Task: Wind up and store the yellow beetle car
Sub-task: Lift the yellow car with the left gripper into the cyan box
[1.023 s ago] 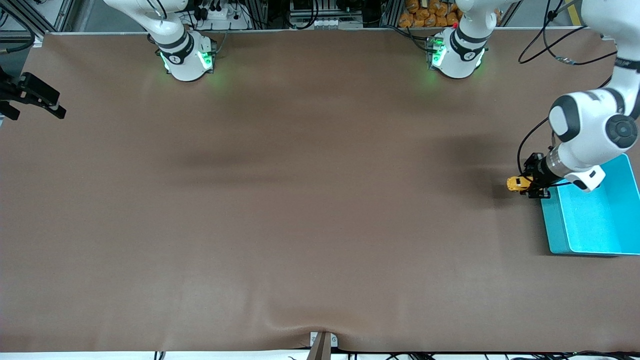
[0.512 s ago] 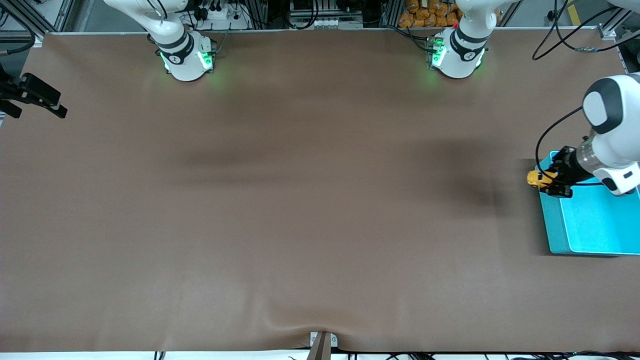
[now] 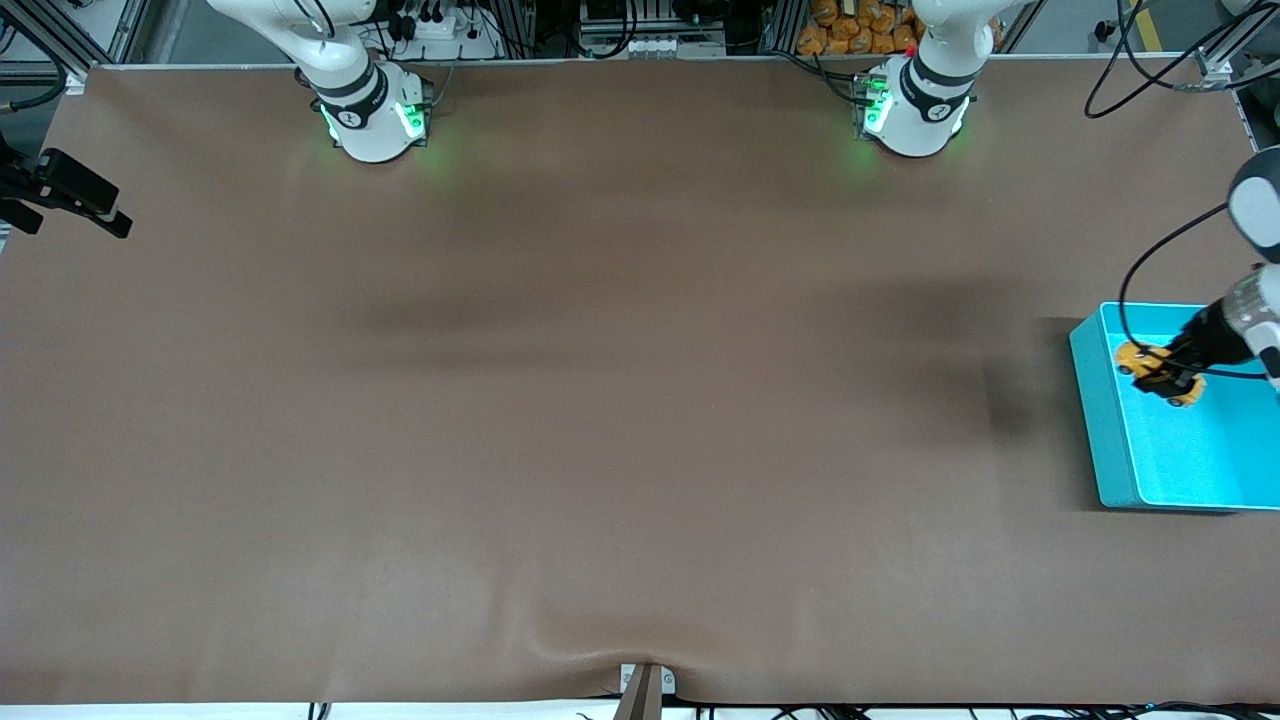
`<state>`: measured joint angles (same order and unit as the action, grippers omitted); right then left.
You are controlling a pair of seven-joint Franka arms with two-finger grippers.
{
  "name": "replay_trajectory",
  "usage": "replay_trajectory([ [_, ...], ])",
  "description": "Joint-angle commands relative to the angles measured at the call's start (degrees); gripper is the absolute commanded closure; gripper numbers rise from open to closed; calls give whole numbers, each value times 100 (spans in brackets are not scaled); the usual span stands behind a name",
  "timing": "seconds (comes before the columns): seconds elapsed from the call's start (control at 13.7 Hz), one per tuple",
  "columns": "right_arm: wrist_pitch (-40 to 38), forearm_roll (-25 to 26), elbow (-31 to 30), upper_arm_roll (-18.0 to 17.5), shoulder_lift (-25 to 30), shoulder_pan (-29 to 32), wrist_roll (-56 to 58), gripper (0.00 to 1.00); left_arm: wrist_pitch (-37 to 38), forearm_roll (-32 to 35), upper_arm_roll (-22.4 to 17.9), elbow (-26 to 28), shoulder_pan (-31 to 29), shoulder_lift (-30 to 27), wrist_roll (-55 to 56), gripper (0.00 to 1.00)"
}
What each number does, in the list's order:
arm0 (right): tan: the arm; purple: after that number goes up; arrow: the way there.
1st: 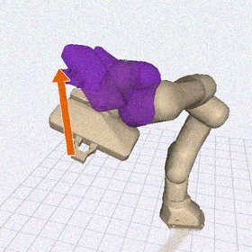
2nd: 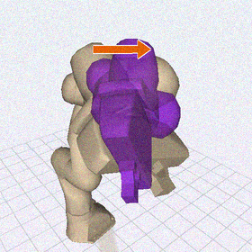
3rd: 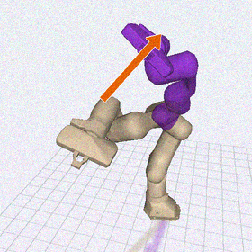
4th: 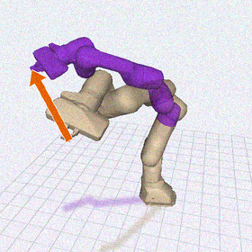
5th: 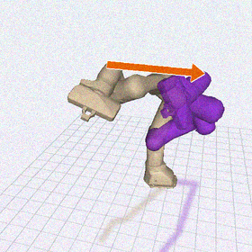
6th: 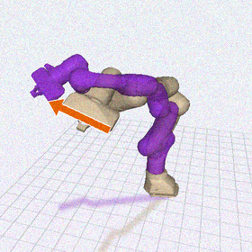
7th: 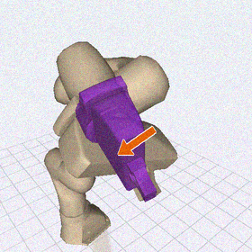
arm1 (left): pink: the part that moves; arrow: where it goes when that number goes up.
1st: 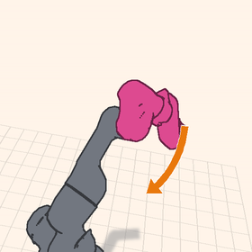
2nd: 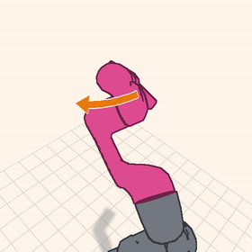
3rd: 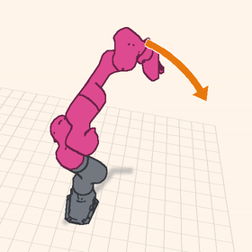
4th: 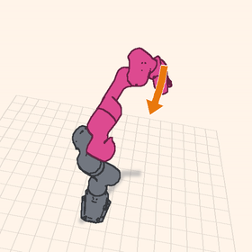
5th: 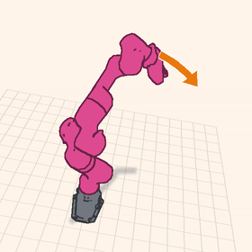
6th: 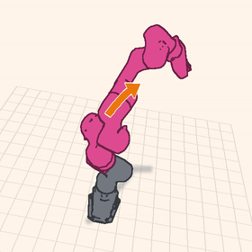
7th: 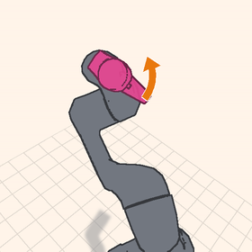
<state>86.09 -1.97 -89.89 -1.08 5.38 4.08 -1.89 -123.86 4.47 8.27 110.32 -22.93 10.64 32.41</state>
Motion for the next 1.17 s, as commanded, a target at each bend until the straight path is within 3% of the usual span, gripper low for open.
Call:
replay_trajectory([
  [0.0, -101, 57, 156, 12, -72, -30, -137, 0, 143, 133, 43, -423, -272, 359, -1091, 100],
  [0.73, -101, 48, 271, 12, -72, -30, -154, 0, 64, 151, 43, -1372, -844, 1606, -4029, 100],
  [1.1, -101, 57, 271, 29, -72, -4, -145, 0, -488, 712, 34, -1540, -976, 2204, -4462, 100],
])
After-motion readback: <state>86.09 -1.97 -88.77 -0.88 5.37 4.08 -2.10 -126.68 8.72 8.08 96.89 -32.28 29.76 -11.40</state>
